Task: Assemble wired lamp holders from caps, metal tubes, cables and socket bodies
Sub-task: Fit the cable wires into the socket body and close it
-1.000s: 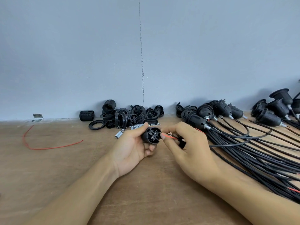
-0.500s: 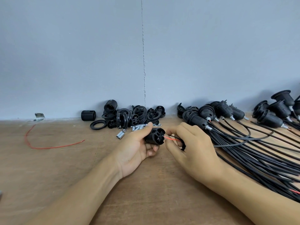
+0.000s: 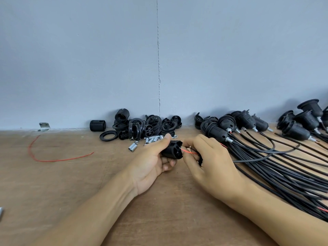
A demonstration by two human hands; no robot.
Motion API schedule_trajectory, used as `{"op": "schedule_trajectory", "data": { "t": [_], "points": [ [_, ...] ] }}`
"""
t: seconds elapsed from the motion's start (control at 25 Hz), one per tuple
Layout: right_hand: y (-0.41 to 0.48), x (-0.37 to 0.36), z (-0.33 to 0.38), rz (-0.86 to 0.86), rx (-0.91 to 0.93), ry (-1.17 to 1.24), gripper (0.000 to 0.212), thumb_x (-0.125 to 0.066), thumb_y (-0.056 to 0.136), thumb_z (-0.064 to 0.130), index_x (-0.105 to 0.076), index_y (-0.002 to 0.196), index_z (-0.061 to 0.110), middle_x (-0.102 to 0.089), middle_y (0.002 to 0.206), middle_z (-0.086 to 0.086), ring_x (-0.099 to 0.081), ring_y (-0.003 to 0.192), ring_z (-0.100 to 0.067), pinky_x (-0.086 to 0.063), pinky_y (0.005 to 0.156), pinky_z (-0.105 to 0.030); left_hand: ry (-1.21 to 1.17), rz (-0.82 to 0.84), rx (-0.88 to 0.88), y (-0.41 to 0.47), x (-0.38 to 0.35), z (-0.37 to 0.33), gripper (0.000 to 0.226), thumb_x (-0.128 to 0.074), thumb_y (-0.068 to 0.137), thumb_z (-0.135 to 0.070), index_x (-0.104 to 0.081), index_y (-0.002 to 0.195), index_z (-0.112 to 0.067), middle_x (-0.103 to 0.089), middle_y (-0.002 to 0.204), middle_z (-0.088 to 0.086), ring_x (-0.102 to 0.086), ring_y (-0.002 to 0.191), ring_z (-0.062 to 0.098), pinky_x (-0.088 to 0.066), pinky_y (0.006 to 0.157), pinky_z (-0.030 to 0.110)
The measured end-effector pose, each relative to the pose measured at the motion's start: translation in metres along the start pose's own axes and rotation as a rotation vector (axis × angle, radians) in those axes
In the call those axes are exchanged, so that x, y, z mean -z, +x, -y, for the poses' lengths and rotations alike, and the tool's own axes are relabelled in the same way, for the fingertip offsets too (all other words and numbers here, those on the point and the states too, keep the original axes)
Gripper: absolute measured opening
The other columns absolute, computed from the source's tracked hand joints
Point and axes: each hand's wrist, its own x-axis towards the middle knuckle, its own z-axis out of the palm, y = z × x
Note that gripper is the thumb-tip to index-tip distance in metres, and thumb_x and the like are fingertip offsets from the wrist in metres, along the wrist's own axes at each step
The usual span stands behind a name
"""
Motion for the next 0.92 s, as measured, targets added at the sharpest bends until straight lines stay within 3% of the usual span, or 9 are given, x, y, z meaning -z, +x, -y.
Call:
{"op": "schedule_trajectory", "data": {
  "t": [0.2,0.52,0.8,0.92],
  "points": [
    [-0.0042,-0.0017,-0.0023,-0.040,-0.100,0.141,0.002,-0.063,0.093,0.023,-0.064,0.092,0.022,-0.053,0.073,0.013,-0.050,0.064,-0.014,-0.046,0.063,-0.033,-0.080,0.039,0.035,0.0002,0.0029,-0.0026,0.028,-0.056,0.092,-0.036,-0.067,0.095,-0.010,-0.066,0.076,0.005,-0.050,0.053,0.014,-0.032,0.048,0.023],
    [-0.0044,-0.0003,-0.0033,-0.001,-0.089,0.152,0.006,-0.061,0.093,0.027,-0.064,0.091,0.022,-0.052,0.073,0.012,-0.052,0.064,-0.019,-0.049,0.062,-0.039,-0.141,0.057,0.042,0.0027,0.0070,-0.0014,0.027,-0.054,0.094,-0.031,-0.070,0.093,-0.009,-0.064,0.076,0.008,-0.050,0.054,0.016,-0.033,0.047,0.023],
    [-0.0045,0.0012,-0.0030,0.016,-0.030,0.101,0.007,-0.064,0.092,0.023,-0.066,0.089,0.016,-0.054,0.075,0.010,-0.052,0.067,-0.015,-0.048,0.066,-0.035,-0.153,0.062,0.034,0.0019,0.0074,-0.0025,0.037,-0.051,0.098,-0.032,-0.079,0.080,-0.016,-0.068,0.079,0.007,-0.050,0.055,0.015,-0.034,0.049,0.024],
    [-0.0047,0.0009,-0.0030,-0.014,-0.025,0.118,0.008,-0.065,0.092,0.023,-0.066,0.089,0.016,-0.053,0.075,0.011,-0.051,0.066,-0.015,-0.047,0.064,-0.031,-0.214,0.063,0.044,0.0023,0.0089,-0.0034,0.032,-0.050,0.098,-0.029,-0.073,0.088,-0.009,-0.070,0.082,0.009,-0.049,0.056,0.017,-0.034,0.048,0.025]
  ]
}}
